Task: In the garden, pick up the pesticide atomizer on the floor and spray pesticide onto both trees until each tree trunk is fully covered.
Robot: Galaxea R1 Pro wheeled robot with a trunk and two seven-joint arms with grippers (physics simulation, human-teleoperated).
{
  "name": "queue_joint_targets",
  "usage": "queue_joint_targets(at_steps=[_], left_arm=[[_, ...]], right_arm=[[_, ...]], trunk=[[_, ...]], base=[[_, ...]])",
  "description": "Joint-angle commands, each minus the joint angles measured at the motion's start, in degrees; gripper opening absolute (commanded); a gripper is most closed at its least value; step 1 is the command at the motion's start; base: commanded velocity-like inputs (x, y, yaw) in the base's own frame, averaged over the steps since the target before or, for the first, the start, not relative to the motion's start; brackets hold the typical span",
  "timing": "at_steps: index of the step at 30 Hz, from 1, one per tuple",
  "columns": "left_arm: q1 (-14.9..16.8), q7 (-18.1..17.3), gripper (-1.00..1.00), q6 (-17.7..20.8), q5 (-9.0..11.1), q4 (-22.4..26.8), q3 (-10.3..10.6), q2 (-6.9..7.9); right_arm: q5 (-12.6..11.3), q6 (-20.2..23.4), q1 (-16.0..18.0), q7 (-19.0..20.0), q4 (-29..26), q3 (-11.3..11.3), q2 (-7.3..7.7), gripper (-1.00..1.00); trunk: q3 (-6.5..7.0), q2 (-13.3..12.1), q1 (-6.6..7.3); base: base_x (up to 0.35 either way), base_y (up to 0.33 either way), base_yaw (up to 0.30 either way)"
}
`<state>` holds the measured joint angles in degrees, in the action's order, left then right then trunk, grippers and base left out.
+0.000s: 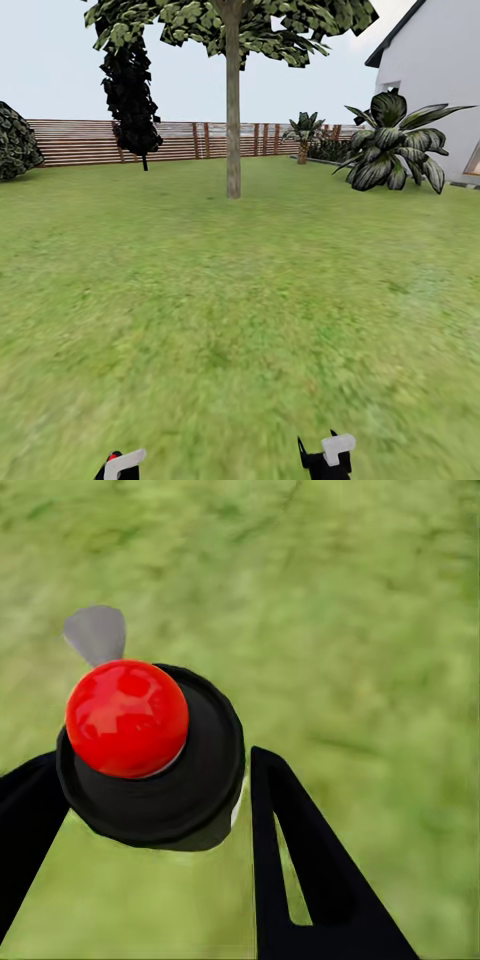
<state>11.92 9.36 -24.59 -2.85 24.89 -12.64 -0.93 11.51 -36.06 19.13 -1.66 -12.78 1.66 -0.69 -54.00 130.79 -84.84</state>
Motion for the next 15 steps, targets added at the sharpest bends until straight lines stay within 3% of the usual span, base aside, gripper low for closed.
queue_joint_targets(at_steps=[1, 15], left_arm=[[0.0, 0.1, -1.00, -0.2, -0.3, 0.0, -0.2, -0.04], [0.0, 0.1, -1.00, -0.2, -0.3, 0.0, -0.2, -0.03]], right_arm=[[0.5, -0.1, 0.0, -0.2, 0.0, 0.2, -0.02, 1.00], [0.4, -0.2, 0.0, -0.3, 0.0, 0.3, -0.02, 1.00]], trunk=[[-0.05, 0.0, -0.02], [-0.05, 0.0, -0.02]], base=[[0.340, 0.000, 0.000], [0.340, 0.000, 0.000]])
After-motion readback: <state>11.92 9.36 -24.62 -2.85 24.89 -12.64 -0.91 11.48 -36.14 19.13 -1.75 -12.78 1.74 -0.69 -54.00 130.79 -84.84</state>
